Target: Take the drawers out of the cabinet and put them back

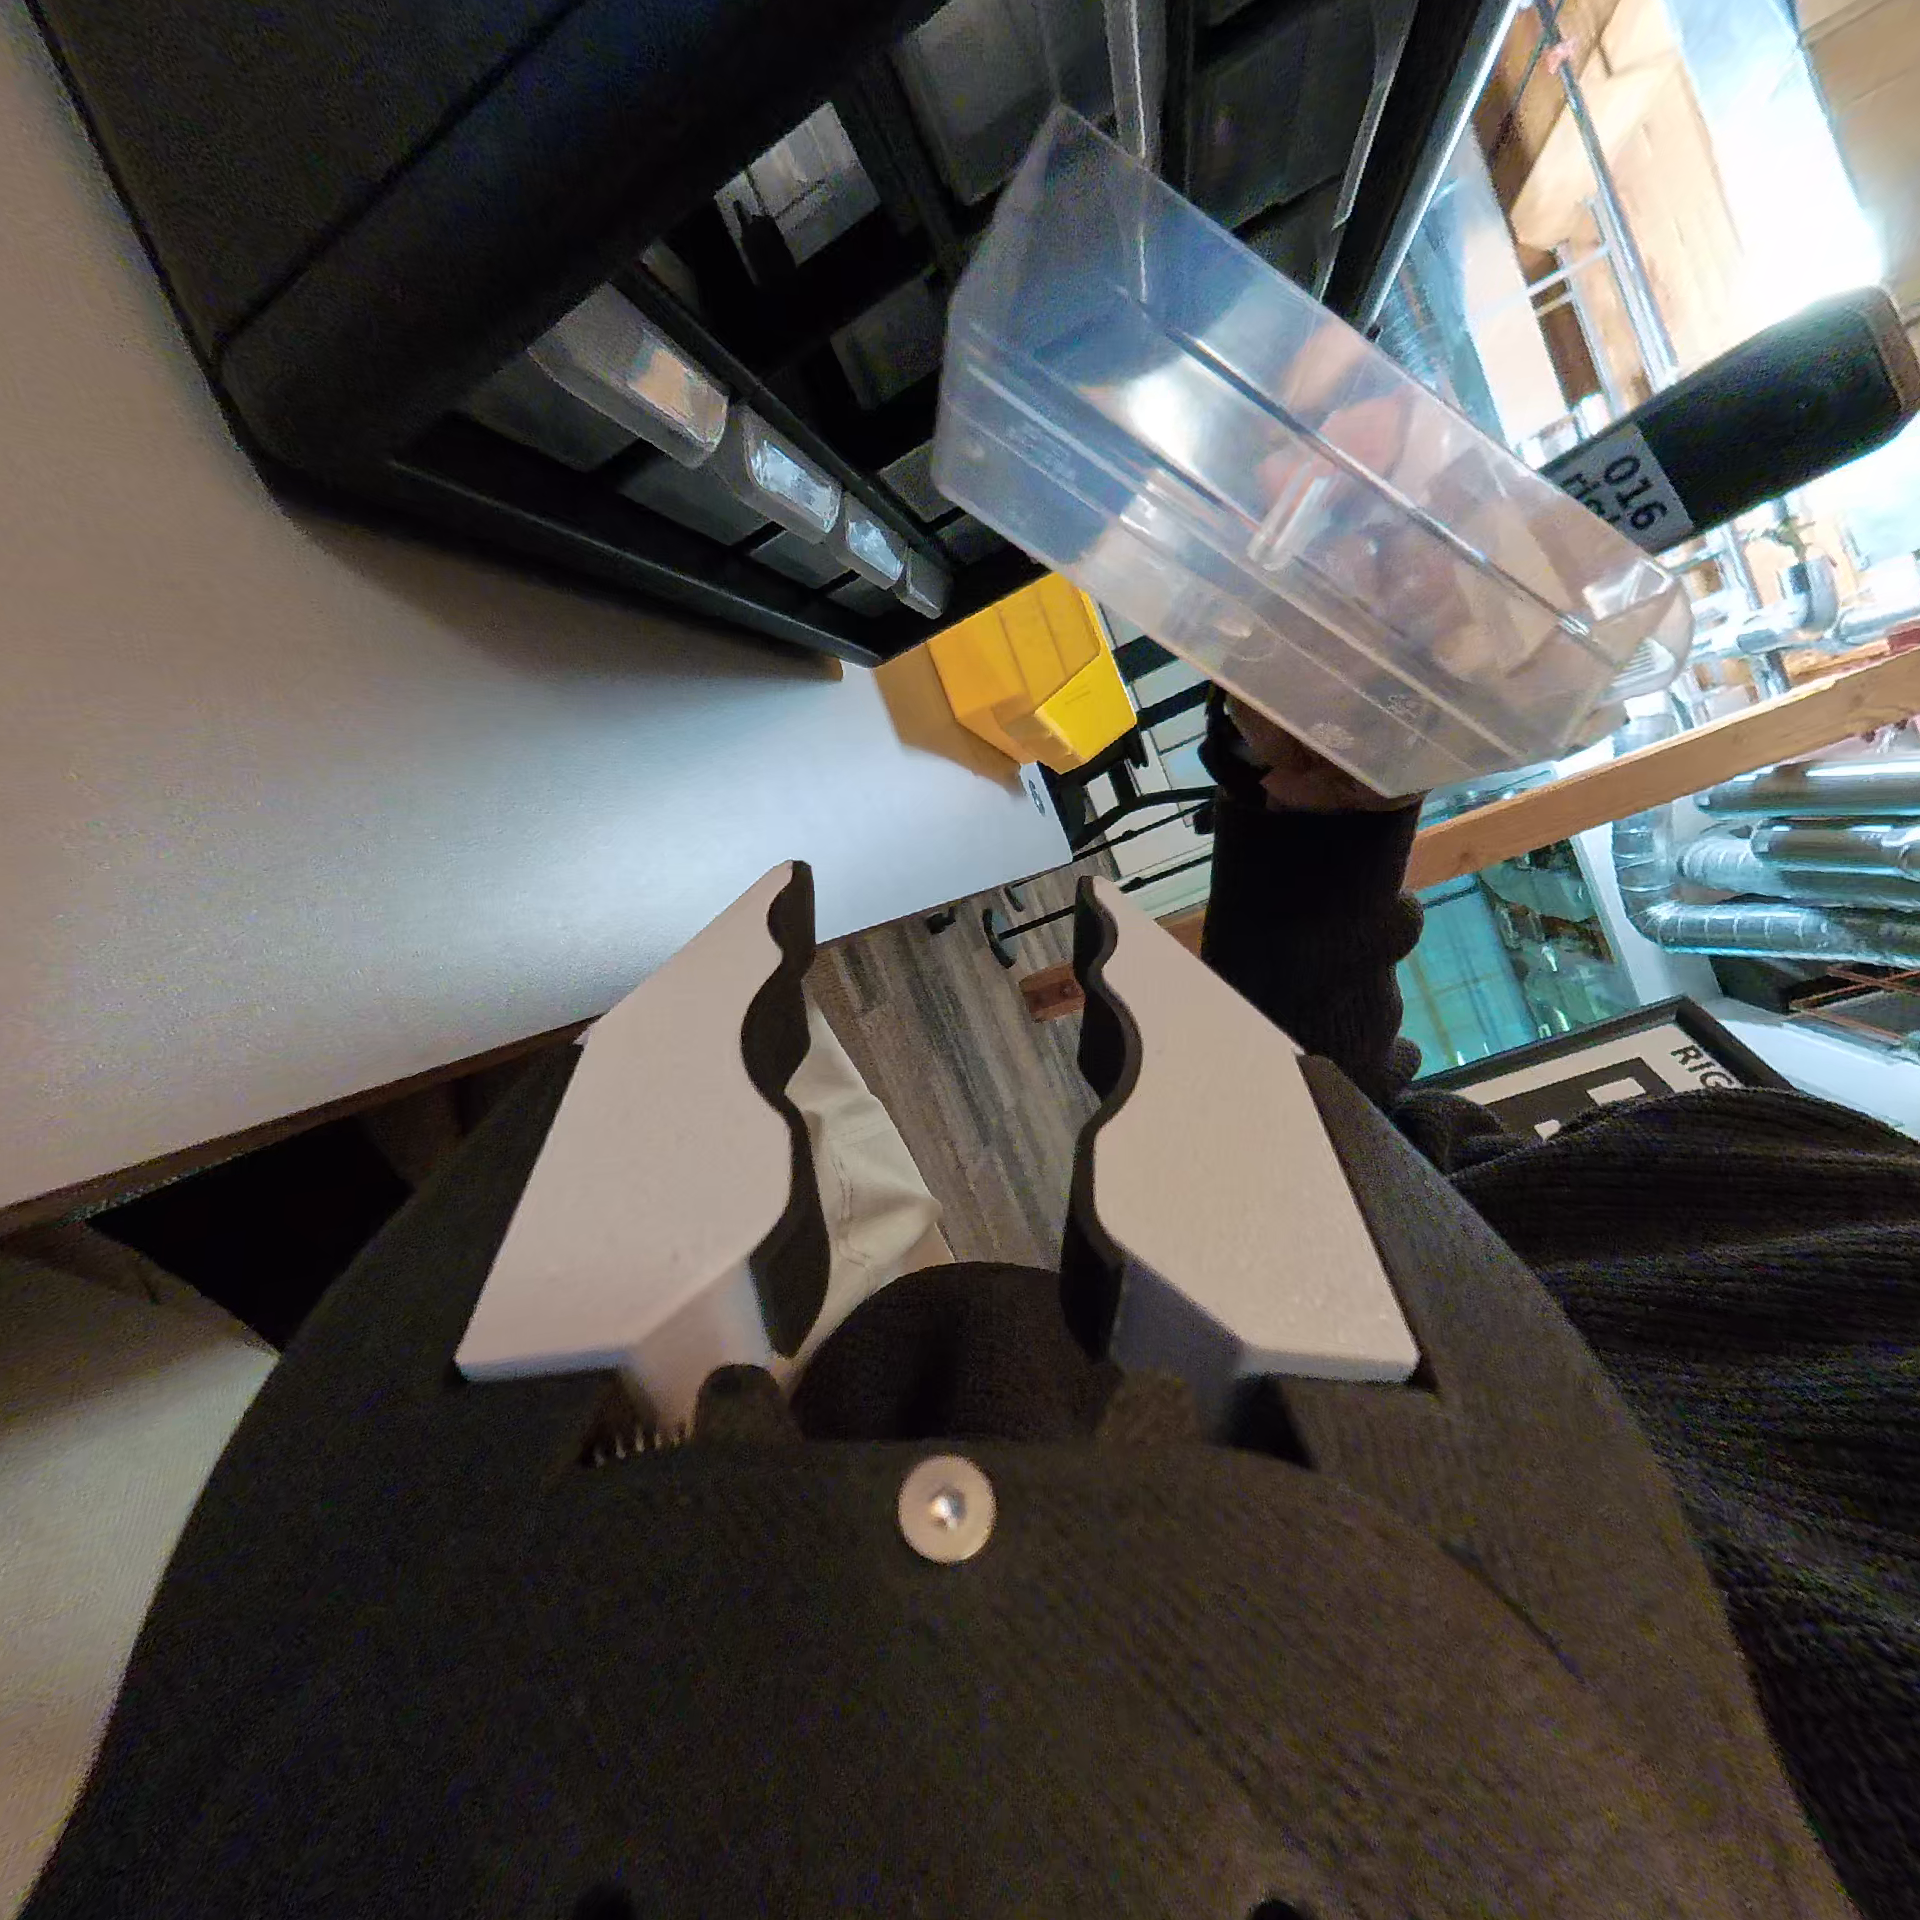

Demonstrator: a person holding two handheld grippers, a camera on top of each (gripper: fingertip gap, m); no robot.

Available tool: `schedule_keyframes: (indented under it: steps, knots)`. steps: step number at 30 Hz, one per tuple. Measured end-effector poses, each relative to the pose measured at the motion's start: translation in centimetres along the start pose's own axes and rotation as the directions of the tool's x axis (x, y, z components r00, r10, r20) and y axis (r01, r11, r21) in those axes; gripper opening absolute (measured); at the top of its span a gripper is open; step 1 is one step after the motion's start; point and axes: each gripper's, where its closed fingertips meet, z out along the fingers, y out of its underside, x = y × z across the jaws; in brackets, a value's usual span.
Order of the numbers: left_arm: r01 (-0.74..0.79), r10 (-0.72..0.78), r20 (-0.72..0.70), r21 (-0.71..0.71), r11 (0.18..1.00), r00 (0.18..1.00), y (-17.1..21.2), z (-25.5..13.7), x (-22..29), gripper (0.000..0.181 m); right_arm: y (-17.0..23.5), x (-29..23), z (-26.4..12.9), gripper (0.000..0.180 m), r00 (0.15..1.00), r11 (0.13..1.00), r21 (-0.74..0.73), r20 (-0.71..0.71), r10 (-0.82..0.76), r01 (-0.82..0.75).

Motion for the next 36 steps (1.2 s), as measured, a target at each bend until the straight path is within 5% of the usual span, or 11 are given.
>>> schedule_keyframes:
  steps: [9,13,15,18,22,27,31,36]
  knots:
    - [0.009,-0.009,-0.009,-0.005,1.000,1.000,0.2,0.1,0.2,0.048,-2.8,-5.0,-3.9,0.014,0.991,0.989,0.124,-0.110,-0.072,0.086]
    - [0.006,-0.006,-0.009,-0.010,1.000,1.000,0.3,0.2,0.2,0.048,-5.0,-6.7,-9.3,0.014,0.944,0.962,0.195,-0.306,-0.123,0.189]
    - [0.004,-0.005,-0.008,-0.012,1.000,1.000,0.4,0.3,0.3,0.048,-5.9,-5.8,-13.5,0.014,0.856,0.943,0.210,-0.502,-0.124,0.260]
    - [0.000,0.000,-0.007,-0.017,1.000,1.000,0.6,0.4,0.3,0.048,-5.5,-2.2,-21.4,0.013,0.610,0.935,0.179,-0.791,-0.048,0.305]
    - [-0.021,0.021,-0.004,-0.024,0.999,1.000,0.8,0.6,0.5,0.048,1.6,5.4,-30.5,0.014,0.318,0.977,0.203,-0.932,0.172,0.068]
    - [-0.053,0.053,0.008,-0.026,0.998,0.999,0.9,0.6,0.6,0.048,14.3,14.6,-36.1,0.014,0.045,0.904,0.312,-0.940,0.339,-0.292]
    - [-0.050,0.051,0.023,-0.018,0.999,0.998,0.6,0.6,0.1,0.048,20.1,18.7,-35.7,0.014,-0.002,0.828,0.331,-0.929,0.370,-0.452]
    - [-0.040,0.040,0.031,-0.008,0.999,0.999,0.3,0.5,-0.3,0.048,22.4,21.9,-35.5,0.014,-0.007,0.804,0.319,-0.931,0.365,-0.503]
